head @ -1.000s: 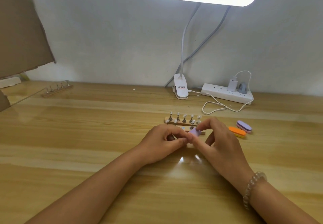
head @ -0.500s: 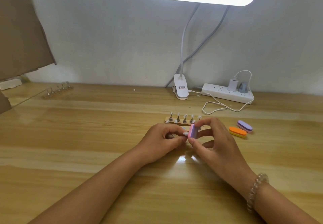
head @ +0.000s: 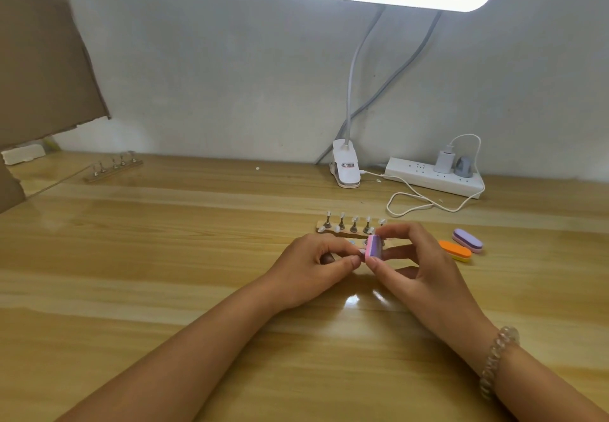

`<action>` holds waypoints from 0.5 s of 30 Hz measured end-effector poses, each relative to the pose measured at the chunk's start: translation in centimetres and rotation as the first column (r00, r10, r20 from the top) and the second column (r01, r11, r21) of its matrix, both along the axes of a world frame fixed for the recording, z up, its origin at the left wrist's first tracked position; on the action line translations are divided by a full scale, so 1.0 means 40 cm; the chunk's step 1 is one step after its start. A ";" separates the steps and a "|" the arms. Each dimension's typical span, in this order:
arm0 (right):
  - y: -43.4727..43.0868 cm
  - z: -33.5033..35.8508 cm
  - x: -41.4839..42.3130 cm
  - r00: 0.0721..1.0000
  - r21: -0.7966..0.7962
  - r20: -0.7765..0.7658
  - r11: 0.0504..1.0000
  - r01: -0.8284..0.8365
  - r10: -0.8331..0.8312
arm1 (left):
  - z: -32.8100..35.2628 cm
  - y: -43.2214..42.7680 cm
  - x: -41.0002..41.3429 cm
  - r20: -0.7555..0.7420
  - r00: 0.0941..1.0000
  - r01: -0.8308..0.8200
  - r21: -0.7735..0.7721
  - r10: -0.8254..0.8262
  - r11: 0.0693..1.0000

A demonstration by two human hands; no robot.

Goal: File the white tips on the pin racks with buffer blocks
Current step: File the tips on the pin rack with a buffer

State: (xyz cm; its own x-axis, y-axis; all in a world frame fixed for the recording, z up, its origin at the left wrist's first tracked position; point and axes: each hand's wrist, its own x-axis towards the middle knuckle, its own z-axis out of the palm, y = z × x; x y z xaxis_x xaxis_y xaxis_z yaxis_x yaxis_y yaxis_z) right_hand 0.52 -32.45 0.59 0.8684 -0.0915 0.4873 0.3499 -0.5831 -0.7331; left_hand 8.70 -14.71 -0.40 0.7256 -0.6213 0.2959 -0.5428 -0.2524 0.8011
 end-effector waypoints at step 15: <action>0.002 -0.008 0.003 0.997 -0.126 0.075 0.992 0.020 -0.010 | 0.000 -0.004 -0.001 0.033 0.998 -0.051 0.044 0.049 0.998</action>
State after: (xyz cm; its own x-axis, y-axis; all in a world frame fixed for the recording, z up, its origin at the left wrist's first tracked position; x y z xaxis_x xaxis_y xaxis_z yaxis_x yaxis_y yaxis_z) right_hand 0.64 -32.35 0.28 0.8284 -0.0377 0.5589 0.3910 -0.6755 -0.6251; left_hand 8.66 -14.89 -0.42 0.7464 -0.5977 0.2924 -0.5540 -0.3149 0.7706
